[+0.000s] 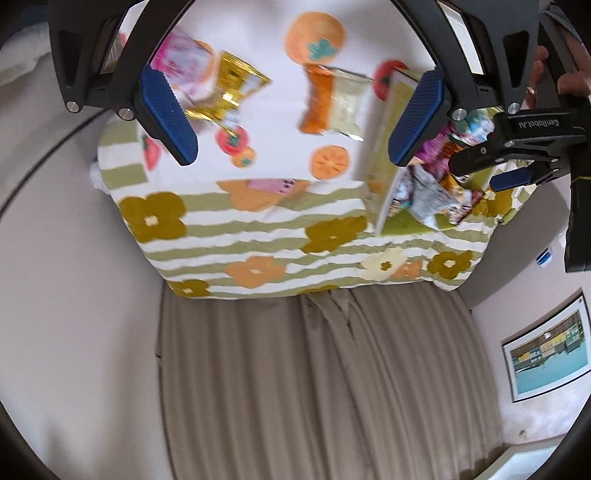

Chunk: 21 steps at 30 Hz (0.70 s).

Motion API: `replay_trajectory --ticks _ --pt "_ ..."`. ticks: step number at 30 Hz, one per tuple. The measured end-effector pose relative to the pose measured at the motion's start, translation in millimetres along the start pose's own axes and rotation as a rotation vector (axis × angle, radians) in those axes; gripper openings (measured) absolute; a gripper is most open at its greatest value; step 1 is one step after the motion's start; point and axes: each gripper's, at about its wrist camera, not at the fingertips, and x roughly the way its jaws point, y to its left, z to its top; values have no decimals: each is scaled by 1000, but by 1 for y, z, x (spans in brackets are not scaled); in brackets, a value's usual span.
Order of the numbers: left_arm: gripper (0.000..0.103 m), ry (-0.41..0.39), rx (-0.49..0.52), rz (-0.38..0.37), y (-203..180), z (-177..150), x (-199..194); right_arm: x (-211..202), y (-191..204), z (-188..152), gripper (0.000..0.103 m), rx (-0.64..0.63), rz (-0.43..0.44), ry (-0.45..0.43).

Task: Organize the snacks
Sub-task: 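Move both tools back toward the gold and pink bags on the cloth, then grasp the gold bag with left tool while right tool grasps pink Oishi bag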

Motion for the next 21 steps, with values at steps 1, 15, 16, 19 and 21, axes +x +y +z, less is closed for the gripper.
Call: replay_trajectory --ticks 1,15,16,19,21 --pt "103 12 15 -13 -14 -2 9 0 -11 -5 103 4 -13 5" --pt "103 230 191 -235 -128 -26 151 31 -103 -77 103 124 -134 148" --pt "103 250 212 -244 -133 -29 164 35 -105 -81 103 130 -136 154" --pt "95 301 252 -260 -143 -35 194 47 -110 -94 103 149 -149 175" --pt "89 339 258 -264 -144 -39 212 56 -114 -102 103 162 -168 195"
